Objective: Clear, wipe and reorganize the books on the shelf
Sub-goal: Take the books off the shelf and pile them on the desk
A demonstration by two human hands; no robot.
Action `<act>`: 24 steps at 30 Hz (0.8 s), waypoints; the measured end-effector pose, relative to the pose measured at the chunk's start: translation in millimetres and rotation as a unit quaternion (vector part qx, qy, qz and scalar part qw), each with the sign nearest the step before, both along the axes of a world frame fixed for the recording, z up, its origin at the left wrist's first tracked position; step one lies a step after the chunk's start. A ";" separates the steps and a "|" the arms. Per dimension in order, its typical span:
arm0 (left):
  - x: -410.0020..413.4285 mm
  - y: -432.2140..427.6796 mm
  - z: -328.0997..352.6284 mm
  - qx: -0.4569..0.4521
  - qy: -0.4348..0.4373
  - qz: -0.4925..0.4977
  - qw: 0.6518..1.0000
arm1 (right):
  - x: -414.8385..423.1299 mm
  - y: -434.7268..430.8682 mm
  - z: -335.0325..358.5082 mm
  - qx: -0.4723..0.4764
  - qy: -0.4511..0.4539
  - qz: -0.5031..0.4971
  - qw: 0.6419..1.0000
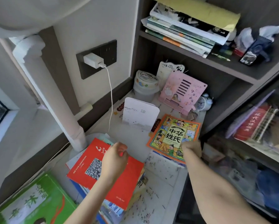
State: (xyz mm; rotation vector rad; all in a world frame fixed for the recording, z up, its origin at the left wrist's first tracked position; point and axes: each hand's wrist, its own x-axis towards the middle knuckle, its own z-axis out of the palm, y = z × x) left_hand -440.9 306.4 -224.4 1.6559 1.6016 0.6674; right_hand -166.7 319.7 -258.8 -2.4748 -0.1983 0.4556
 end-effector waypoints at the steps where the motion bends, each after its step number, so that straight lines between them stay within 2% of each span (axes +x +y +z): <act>1: 0.5 0.4 -1.1 -0.003 0.001 0.000 1.000 | -1.2 -1.3 7.4 -0.011 -0.031 0.004 0.999; 4: 6.0 -1.3 -3.4 -0.011 0.009 -0.006 1.000 | -13.1 -2.8 22.8 -0.011 -0.104 0.015 0.994; 6: 11.9 -4.9 -3.6 -0.010 0.013 -0.016 1.000 | -28.7 -6.6 26.7 0.013 -0.102 0.042 0.994; 8: 16.9 -10.6 -2.1 -0.014 0.014 -0.026 0.999 | -52.0 -18.2 29.6 0.023 -0.078 0.102 0.991; 10: 18.2 -16.8 0.0 -0.020 0.013 -0.031 0.999 | -80.6 -37.3 32.0 0.019 -0.068 0.203 0.977; 13: 14.4 -26.7 9.5 -0.016 0.015 -0.032 0.999 | -120.1 -76.5 36.8 -0.012 -0.034 0.387 0.921; 17: 11.5 -42.6 39.6 0.003 0.015 -0.040 0.999 | -141.8 -126.3 65.5 0.031 0.051 0.557 0.828; 20: 13.4 -61.5 74.9 0.011 0.039 -0.095 0.995 | -139.6 -155.2 95.2 0.073 0.089 0.611 0.783; 24: 24.3 -106.2 125.8 0.025 0.066 -0.187 0.980 | -118.4 -200.4 138.0 0.122 0.097 0.632 0.759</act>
